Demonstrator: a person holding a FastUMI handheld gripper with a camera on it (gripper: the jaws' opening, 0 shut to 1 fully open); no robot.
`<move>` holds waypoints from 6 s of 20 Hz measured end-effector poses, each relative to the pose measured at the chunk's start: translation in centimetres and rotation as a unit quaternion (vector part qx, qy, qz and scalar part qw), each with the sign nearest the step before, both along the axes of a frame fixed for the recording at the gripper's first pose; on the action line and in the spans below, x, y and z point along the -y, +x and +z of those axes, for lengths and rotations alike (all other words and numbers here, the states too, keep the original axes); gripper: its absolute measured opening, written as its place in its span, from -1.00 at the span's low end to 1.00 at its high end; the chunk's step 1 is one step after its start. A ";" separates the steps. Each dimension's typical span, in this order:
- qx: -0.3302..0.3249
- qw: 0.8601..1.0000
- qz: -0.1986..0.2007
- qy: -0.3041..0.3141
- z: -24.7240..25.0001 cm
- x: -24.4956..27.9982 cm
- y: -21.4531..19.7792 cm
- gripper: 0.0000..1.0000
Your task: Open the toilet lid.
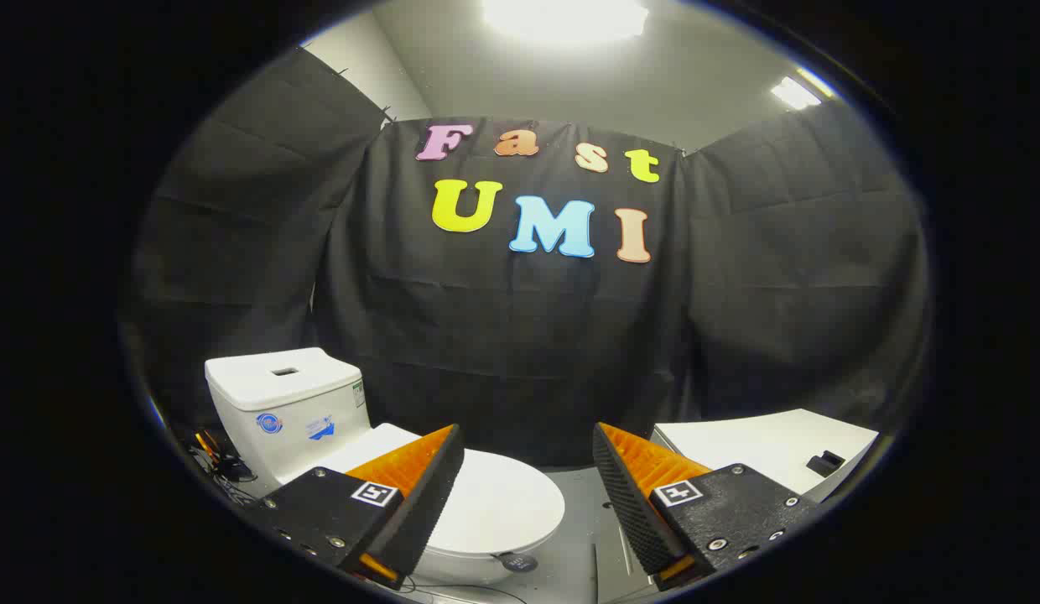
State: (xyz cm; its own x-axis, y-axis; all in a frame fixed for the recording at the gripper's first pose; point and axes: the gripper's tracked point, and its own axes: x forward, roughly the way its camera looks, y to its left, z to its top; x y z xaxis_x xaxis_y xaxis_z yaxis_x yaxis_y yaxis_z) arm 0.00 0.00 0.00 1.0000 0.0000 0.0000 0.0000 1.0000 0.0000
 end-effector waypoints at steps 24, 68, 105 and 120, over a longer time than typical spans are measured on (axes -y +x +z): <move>0.005 0.997 -0.019 0.072 -0.1 0.5 0.6 0.89; -0.164 0.799 -0.195 0.545 -25.4 3.5 0.6 0.91; -0.267 0.755 -0.175 0.573 -29.4 2.4 2.3 -1.00; -0.244 0.792 -0.165 0.536 -21.7 2.2 3.3 -1.00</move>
